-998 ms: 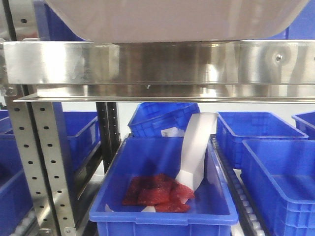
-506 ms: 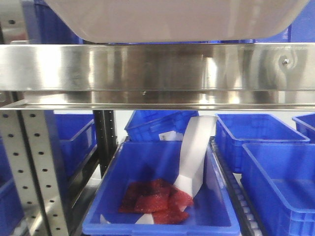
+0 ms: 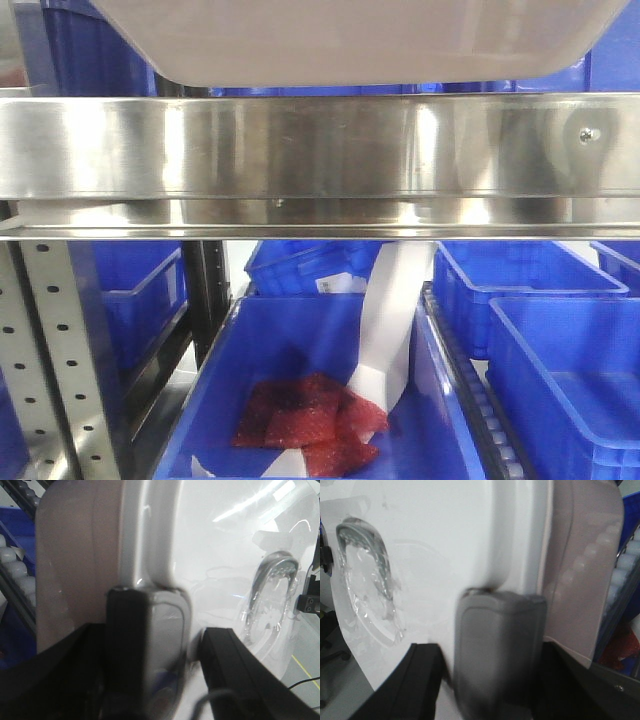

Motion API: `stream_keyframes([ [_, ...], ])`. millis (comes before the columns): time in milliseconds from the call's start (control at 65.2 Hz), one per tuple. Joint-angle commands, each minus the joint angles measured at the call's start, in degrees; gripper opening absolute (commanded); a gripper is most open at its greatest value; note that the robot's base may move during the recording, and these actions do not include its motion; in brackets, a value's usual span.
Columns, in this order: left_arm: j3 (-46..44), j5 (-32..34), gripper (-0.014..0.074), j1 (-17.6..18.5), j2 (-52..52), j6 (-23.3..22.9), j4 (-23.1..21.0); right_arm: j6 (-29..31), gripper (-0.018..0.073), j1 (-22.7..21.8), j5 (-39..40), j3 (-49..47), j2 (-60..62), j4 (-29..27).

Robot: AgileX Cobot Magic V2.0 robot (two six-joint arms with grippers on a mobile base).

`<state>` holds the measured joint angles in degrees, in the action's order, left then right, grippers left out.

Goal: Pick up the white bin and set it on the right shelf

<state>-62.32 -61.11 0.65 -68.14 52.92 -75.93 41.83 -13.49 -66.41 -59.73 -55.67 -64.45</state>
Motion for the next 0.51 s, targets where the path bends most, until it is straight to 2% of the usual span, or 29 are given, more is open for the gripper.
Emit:
stream_keyframes([
  [0,-1.88,-6.14,0.0262,1.32,1.86,0.05,-10.23,0.84,0.0424,0.7,-6.22,-1.86,0.87,-9.53],
  [491,-1.88,-6.04,0.0262,1.32,1.86,0.05,-10.23,0.84,0.0424,0.7,-6.22,-1.86,0.87,-9.53],
])
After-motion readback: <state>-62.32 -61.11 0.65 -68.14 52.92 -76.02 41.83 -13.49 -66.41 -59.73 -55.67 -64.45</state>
